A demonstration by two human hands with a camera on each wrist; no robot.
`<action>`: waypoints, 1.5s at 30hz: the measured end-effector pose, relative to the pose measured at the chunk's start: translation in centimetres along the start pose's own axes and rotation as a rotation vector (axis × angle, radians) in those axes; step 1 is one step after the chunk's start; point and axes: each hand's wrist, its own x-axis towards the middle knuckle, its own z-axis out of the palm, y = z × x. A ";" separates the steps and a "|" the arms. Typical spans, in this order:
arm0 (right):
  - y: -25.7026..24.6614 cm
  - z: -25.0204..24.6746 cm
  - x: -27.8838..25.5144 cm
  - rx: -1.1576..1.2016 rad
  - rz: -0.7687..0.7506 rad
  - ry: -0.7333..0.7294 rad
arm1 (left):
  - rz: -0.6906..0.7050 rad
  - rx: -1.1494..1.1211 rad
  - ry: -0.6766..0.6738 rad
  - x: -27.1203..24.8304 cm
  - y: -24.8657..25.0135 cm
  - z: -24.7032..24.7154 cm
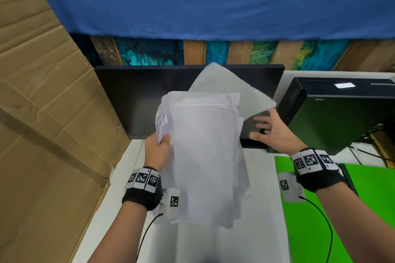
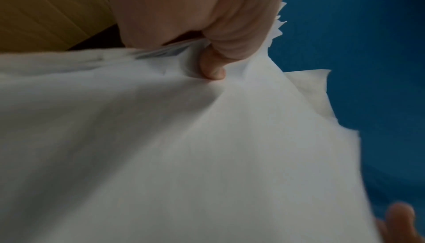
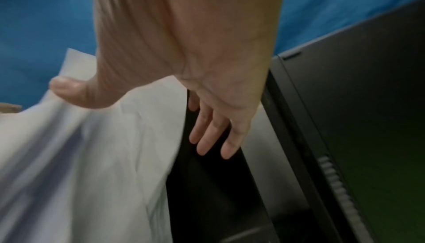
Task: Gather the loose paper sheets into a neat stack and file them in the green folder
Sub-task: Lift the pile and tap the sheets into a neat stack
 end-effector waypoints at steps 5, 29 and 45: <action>1.5 1.4 0.2 0.218 0.042 -0.170 | -0.035 -0.093 -0.026 -0.5 1.2 0.5; -1.0 4.8 -0.7 0.365 0.052 -0.022 | 0.119 -0.079 0.047 0.1 1.5 1.9; 0.2 3.7 -2.9 0.352 0.058 0.225 | 0.570 -0.093 -0.123 -1.1 3.7 3.0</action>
